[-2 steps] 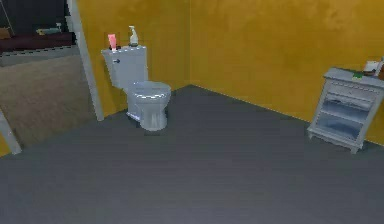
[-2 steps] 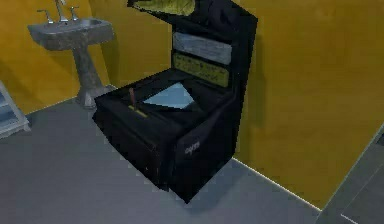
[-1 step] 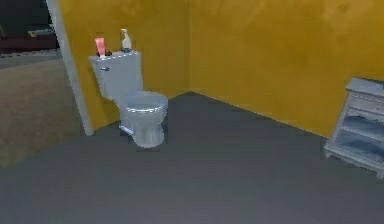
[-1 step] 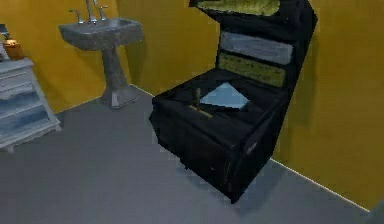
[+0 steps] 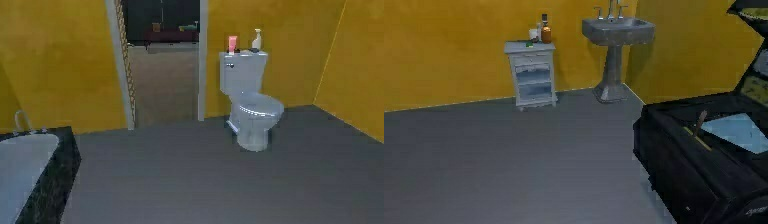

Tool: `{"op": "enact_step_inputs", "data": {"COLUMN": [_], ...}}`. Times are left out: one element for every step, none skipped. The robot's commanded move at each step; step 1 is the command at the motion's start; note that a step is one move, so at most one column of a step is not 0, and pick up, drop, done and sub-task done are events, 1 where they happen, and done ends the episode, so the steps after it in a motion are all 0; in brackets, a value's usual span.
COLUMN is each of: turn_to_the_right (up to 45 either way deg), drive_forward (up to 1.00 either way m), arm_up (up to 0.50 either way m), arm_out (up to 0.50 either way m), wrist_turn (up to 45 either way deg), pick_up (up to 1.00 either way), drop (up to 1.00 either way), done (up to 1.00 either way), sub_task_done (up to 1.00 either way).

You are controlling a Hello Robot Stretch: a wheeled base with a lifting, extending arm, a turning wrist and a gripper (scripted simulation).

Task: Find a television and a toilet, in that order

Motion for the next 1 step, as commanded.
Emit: {"op": "enact_step_inputs", "data": {"turn_to_the_right": [0.0], "drive_forward": [1.0], "arm_up": [0.0], "arm_out": [0.0], "wrist_turn": [0.0], "pick_up": [0.0], "drop": [0.0], "done": [0.0], "sub_task_done": [0.0]}}
